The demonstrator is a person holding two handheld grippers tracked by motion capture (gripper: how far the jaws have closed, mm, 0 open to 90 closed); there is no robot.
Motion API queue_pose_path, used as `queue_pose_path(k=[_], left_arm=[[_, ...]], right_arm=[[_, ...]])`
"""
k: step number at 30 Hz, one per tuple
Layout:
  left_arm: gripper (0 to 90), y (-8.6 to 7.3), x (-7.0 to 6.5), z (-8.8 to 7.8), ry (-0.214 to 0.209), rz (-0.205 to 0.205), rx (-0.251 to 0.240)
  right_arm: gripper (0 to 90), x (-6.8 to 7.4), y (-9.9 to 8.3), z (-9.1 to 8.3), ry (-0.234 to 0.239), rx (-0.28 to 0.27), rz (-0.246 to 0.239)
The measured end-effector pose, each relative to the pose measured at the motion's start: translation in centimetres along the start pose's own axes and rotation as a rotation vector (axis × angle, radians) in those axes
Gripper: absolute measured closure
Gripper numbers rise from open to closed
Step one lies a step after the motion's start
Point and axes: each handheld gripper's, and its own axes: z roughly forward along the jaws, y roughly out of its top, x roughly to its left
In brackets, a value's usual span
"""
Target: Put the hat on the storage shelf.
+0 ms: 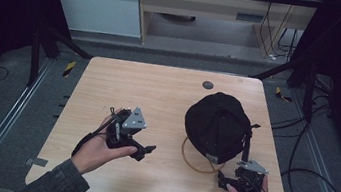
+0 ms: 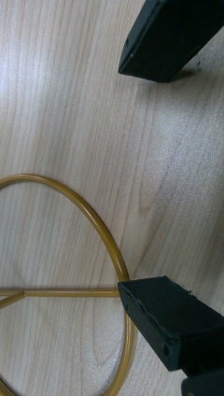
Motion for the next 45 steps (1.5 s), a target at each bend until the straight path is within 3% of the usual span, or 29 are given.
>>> queue_pose_path(k=[7, 15, 17, 22, 30, 34, 40, 45], left_arm=[[4.5, -2.2, 0.0, 1.6, -0.017, -0.029, 0.004], [4.9, -6.0, 0.5, 3.4, 0.007, -0.063, 0.024], [4.9, -6.9, 0.4, 3.9, 0.007, -0.083, 0.024], [5.0, -8.9, 0.0, 5.0, 0.019, -0.092, 0.050], [5.2, -11.5, 1.3, 4.5, 0.048, -0.159, 0.046], [5.3, -12.5, 2.1, 4.1, 0.074, -0.171, 0.062], [4.8, -14.1, 3.5, 3.5, 0.063, -0.213, 0.074], [5.0, -15.2, 4.6, 2.9, 0.091, -0.249, 0.079]], right_arm=[[0.4, 0.0, 0.0, 0.0, 0.000, 0.000, 0.000], [0.4, 0.0, 0.0, 0.0, 0.000, -0.001, 0.001], [0.4, 0.0, 0.0, 0.0, 0.000, 0.000, 0.001], [0.4, 0.0, 0.0, 0.0, 0.000, 0.000, 0.000], [0.4, 0.0, 0.0, 0.0, -0.001, 0.000, 0.002], [0.4, 0.0, 0.0, 0.0, -0.001, 0.000, 0.002], [0.4, 0.0, 0.0, 0.0, -0.001, -0.001, 0.002], [0.4, 0.0, 0.0, 0.0, -0.001, 0.000, 0.001]])
